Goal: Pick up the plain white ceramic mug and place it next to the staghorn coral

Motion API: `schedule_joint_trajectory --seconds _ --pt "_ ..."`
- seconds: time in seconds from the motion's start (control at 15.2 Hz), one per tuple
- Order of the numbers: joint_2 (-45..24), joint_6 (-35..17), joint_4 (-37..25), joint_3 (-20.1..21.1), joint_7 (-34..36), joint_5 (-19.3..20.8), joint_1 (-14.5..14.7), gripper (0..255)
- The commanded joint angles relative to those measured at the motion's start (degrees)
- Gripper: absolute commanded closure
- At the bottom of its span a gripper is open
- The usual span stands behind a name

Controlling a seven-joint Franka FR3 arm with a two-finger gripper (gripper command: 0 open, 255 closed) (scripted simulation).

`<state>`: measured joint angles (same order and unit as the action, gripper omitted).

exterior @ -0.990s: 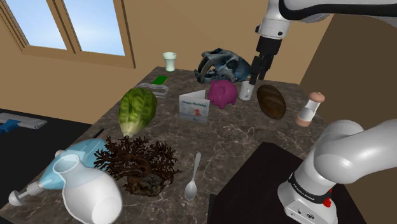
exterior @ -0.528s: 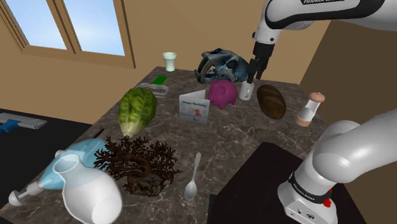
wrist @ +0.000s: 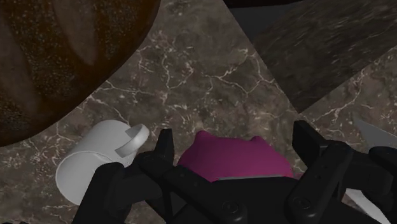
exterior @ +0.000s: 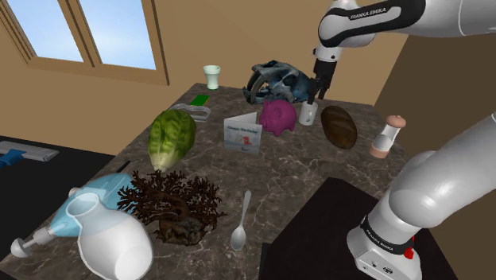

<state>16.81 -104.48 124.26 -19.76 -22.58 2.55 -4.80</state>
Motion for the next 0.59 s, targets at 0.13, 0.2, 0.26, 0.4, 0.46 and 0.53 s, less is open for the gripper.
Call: schedule_joint_trajectory --seconds 0.13,0.2,0.26,0.4,0.46,0.53 --pt "-8.54 -2.82 -5.15 -3.29 -4.29 -1.23 -1.01 0" --pt "-10.54 -3.32 -6.47 -3.96 -5.3 -1.7 -1.33 0" --pt "-12.58 -3.78 -7.85 -4.6 -6.31 -2.23 -1.67 0" --pt "-16.75 -4.52 -10.82 -5.74 -8.37 -3.49 -2.48 0" --pt "-18.87 -4.81 -12.41 -6.23 -9.39 -4.21 -2.97 0" --pt "-21.02 -5.03 -14.07 -6.68 -10.41 -4.96 -3.5 0"
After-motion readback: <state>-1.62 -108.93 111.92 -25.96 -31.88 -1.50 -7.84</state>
